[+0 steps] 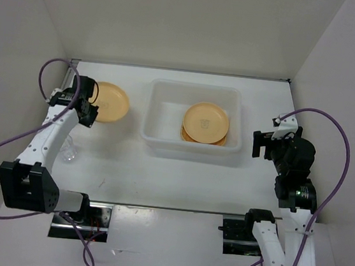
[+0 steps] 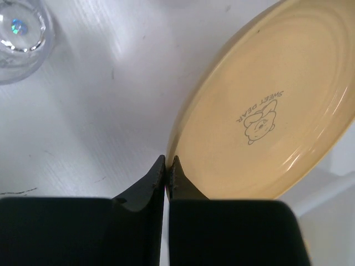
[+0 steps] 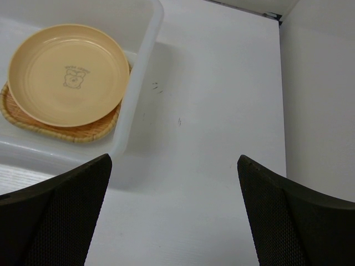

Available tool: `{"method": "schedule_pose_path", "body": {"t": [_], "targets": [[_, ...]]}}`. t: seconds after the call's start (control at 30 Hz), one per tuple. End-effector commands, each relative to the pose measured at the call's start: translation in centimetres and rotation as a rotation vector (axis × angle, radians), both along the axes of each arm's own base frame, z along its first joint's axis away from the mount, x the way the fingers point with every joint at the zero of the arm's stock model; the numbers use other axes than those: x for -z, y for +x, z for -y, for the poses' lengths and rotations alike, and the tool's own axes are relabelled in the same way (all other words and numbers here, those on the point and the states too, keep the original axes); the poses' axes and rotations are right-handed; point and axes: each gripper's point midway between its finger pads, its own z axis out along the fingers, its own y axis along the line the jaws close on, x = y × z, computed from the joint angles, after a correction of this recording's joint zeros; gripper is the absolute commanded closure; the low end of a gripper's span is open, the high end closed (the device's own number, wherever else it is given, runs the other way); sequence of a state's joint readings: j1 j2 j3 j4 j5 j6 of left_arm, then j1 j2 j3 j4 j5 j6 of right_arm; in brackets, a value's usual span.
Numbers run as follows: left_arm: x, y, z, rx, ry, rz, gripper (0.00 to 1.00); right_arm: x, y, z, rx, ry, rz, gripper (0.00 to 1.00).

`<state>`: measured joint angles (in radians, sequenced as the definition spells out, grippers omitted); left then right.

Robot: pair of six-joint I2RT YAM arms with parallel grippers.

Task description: Place the mixed dishes into the plastic bin

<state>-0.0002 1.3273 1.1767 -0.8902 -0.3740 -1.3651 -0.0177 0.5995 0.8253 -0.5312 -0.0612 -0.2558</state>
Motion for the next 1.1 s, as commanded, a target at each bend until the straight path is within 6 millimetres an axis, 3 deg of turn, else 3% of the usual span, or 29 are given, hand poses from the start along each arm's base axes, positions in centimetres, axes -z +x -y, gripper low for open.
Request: {"method": "schedule_pose_path", "body": {"t": [0.0, 0.07, 0.1, 0.2, 0.27, 0.3, 0.33, 0.37, 0.4, 0.43, 0.47, 0.6, 0.63, 0.77, 0.9, 0.97, 1.0, 1.07], "targets": [[-4.8, 1.5, -1.6, -0.015, 0.085, 0.132, 1.0, -1.0, 0.4, 0.1, 0.001, -0.005, 0.049, 0.02], [-7.4, 3.7, -0.4, 0.096, 0.071, 0.244, 1.0, -1.0, 0.4, 0.1, 0.001, -0.005, 0.049, 0.02], [-9.9, 6.0, 0.5, 0.216, 0.102, 0.365, 1.0, -1.0, 0.4, 0.1, 0.001, -0.005, 0.049, 0.02], [-13.2, 9.0, 5.9, 0.543, 0.056, 0.531, 1.0, -1.2, 0.2, 0.1, 0.001, -0.005, 0.059, 0.02], [-13.1, 10.3, 9.9, 0.728, -0.002, 0.55, 1.0, -1.2, 0.2, 0.1, 0.001, -0.005, 0.059, 0.02], [-14.1, 10.9, 11.3, 0.817, 0.016, 0.579, 1.0, -1.2, 0.2, 0.1, 0.001, -0.005, 0.059, 0.02], [-13.8, 11.2, 12.6, 0.875, 0.004, 0.575, 1.0, -1.2, 0.2, 0.1, 0.001, -0.005, 0.059, 0.02], [-12.4, 11.6, 15.1, 0.979, -0.054, 0.552, 1.0, -1.2, 0.2, 0.1, 0.001, -0.005, 0.059, 0.02], [-11.7, 11.4, 16.2, 1.038, -0.051, 0.515, 1.0, -1.2, 0.2, 0.1, 0.001, -0.005, 0.059, 0.02], [-12.6, 11.7, 17.3, 1.084, -0.042, 0.526, 1.0, -1.2, 0.2, 0.1, 0.001, -0.005, 0.059, 0.02], [-11.2, 12.2, 18.2, 1.108, -0.041, 0.48, 1.0, -1.2, 0.2, 0.1, 0.001, -0.005, 0.059, 0.02], [-9.1, 11.5, 23.6, 1.274, -0.078, 0.401, 1.0, -1.5, 0.3, -0.1, -0.008, -0.005, 0.068, 0.02], [-7.4, 11.8, 24.3, 1.283, -0.097, 0.353, 1.0, -1.5, 0.3, -0.1, -0.008, -0.005, 0.068, 0.02], [-5.7, 11.8, 26.4, 1.31, -0.126, 0.315, 1.0, -1.5, 0.3, -0.1, -0.008, -0.005, 0.068, 0.02], [-2.1, 11.6, 28.8, 1.354, -0.193, 0.245, 1.0, -1.5, 0.3, 0.0, 0.0, -0.007, 0.068, 0.02], [-1.4, 11.6, 29.9, 1.375, -0.211, 0.22, 1.0, -1.7, 0.2, 0.0, 0.001, -0.008, 0.077, 0.02], [-0.1, 11.5, 30.9, 1.391, -0.22, 0.194, 1.0, -1.7, 0.2, 0.0, 0.001, -0.008, 0.077, 0.02], [0.1, 11.8, 31.7, 1.4, -0.21, 0.196, 1.0, -1.5, 0.3, 0.0, 0.001, -0.008, 0.077, 0.02]]}}
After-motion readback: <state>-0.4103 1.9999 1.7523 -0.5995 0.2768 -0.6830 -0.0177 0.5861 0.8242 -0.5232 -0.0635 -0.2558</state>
